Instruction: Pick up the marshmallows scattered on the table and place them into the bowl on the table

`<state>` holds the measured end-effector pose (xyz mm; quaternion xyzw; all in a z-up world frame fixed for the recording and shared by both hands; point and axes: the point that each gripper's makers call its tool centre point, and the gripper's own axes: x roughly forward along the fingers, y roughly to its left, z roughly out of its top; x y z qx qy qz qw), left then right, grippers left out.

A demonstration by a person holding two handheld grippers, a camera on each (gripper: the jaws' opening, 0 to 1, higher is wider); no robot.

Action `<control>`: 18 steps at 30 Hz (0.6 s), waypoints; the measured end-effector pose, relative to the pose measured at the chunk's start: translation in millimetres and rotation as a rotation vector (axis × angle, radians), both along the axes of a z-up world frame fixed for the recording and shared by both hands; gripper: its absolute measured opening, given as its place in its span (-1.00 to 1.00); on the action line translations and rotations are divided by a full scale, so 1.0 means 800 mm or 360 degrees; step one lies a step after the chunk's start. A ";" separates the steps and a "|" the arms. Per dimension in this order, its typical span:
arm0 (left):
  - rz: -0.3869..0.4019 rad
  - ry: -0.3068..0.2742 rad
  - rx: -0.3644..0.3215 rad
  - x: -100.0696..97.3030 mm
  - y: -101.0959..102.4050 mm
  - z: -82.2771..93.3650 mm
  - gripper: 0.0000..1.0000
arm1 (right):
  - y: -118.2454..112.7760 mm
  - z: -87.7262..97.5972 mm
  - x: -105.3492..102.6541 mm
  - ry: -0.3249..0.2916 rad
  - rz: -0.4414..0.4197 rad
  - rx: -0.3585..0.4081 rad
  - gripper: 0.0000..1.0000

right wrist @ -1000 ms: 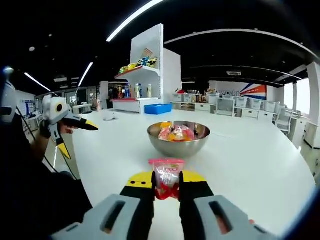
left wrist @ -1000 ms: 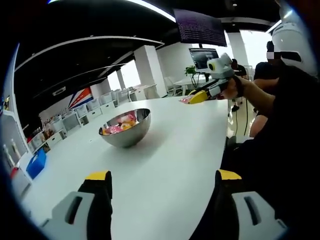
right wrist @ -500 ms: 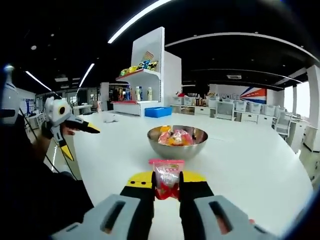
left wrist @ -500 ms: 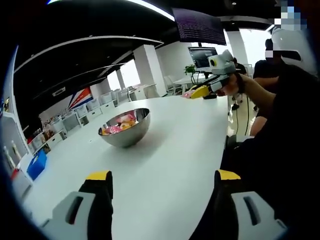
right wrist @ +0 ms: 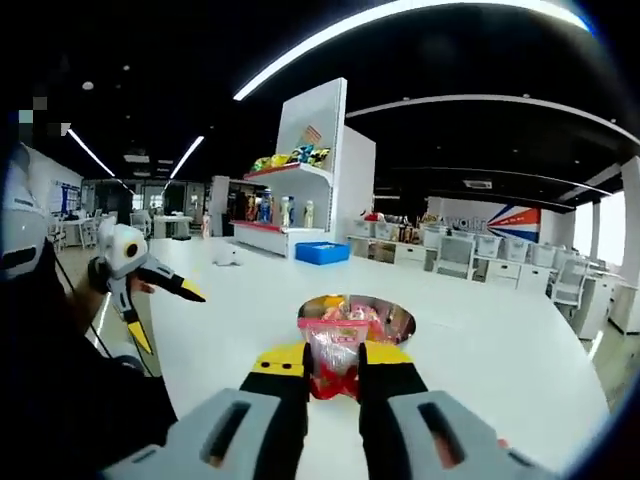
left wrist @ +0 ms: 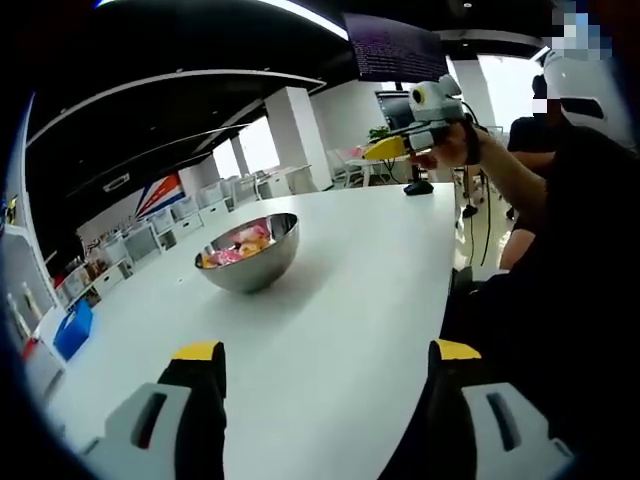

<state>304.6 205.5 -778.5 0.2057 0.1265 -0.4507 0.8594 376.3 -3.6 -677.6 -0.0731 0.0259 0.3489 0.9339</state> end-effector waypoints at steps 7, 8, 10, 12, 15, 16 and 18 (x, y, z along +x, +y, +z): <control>-0.0011 -0.0004 0.0007 0.000 -0.002 0.001 0.61 | 0.012 0.035 0.021 -0.0091 0.0032 -0.0063 -0.71; -0.0012 -0.0004 0.0009 0.000 -0.002 0.001 0.61 | 0.013 0.039 0.025 -0.0100 0.0031 -0.0074 -0.71; -0.0017 -0.0006 0.0007 0.000 -0.004 0.001 0.61 | 0.015 0.049 0.038 -0.0118 0.0028 -0.0078 -0.71; -0.0020 -0.0003 0.0009 0.000 -0.004 0.001 0.61 | 0.019 0.055 0.050 -0.0129 0.0026 -0.0071 -0.71; -0.0021 -0.0005 0.0020 0.001 -0.004 0.000 0.60 | 0.024 0.058 0.066 -0.0141 0.0009 -0.0073 -0.71; -0.0021 -0.0003 0.0020 0.001 -0.004 -0.001 0.60 | 0.026 0.058 0.072 -0.0140 0.0007 -0.0072 -0.71; -0.0025 0.0000 0.0017 0.001 -0.005 -0.001 0.60 | 0.032 0.058 0.083 -0.0134 0.0012 -0.0052 -0.71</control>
